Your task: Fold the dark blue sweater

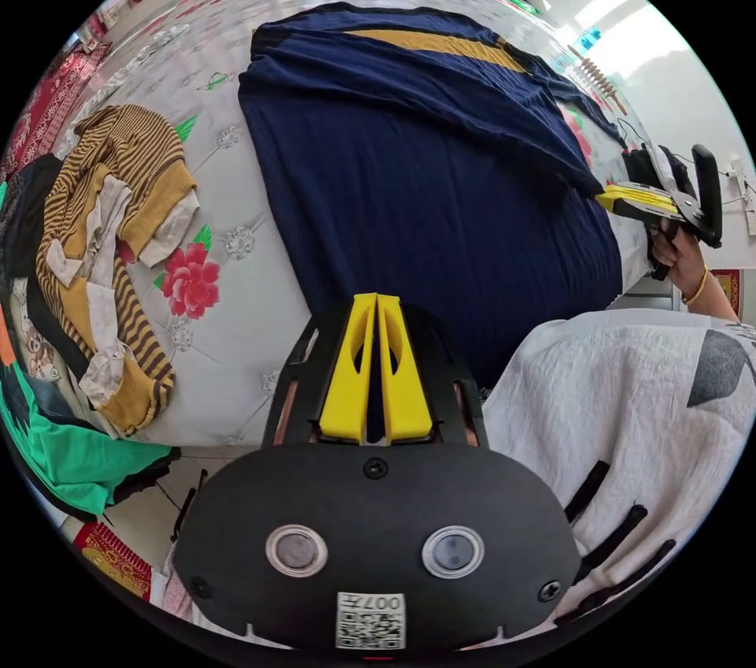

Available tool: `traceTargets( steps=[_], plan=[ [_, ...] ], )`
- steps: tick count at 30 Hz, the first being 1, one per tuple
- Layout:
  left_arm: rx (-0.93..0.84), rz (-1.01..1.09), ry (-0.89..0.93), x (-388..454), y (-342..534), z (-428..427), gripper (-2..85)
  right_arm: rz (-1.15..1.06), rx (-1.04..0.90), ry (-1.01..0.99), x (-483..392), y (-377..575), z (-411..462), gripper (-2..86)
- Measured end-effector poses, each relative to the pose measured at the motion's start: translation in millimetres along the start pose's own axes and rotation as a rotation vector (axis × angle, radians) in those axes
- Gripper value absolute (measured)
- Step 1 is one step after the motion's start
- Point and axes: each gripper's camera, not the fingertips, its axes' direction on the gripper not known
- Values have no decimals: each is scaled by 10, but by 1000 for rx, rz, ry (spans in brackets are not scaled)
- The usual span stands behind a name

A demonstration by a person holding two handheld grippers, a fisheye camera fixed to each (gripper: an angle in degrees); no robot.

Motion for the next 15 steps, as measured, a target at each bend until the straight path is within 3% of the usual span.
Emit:
traceTargets(
  steps=[2,8,15],
  plan=[
    [2,-1,8,16,8,-9,-10,29,-61,-12,92,27,48,15],
    [-12,23,-7,75,-11,17,-10,225,118,33,484,32,-227,21],
    [-72,-4,-26,-28,-36,183,-10,229,-34,100,518,-249,226,9]
  ],
)
